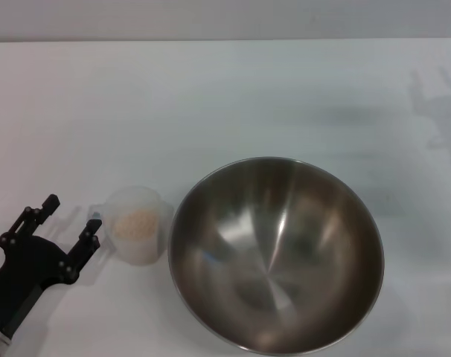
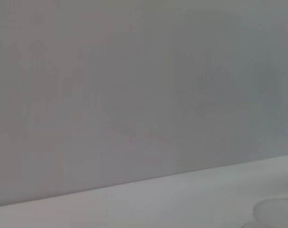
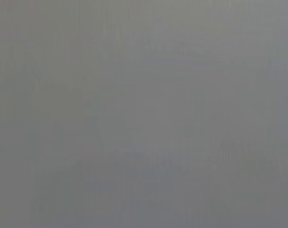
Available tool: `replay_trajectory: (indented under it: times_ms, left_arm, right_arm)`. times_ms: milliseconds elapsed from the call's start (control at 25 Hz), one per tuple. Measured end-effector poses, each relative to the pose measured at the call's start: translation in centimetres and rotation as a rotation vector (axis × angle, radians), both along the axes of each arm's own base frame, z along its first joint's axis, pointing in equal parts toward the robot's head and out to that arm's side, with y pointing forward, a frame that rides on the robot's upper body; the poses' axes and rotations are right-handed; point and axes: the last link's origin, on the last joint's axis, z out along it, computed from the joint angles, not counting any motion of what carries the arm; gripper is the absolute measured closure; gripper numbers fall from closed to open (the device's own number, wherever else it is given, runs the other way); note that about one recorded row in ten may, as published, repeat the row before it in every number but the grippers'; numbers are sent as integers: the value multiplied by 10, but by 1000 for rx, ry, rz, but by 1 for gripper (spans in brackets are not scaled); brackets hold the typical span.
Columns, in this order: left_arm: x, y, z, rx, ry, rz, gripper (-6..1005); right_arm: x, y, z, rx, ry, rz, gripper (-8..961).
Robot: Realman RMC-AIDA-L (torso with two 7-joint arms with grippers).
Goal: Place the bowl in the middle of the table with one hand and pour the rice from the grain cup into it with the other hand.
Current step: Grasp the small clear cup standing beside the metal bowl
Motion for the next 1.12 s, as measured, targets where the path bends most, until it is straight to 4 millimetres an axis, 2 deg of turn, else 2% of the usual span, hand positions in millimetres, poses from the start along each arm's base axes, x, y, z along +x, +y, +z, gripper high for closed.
replay_trajectory:
  times_ms: [920, 1120]
  left_arm:
    - [6, 16, -4, 3, -10, 4, 374]
    - [7, 16, -3, 8, -15, 7, 454]
  right_arm:
    - [-3, 5, 0, -6, -1, 1, 438]
    - [-3, 6, -1, -11, -2, -3, 438]
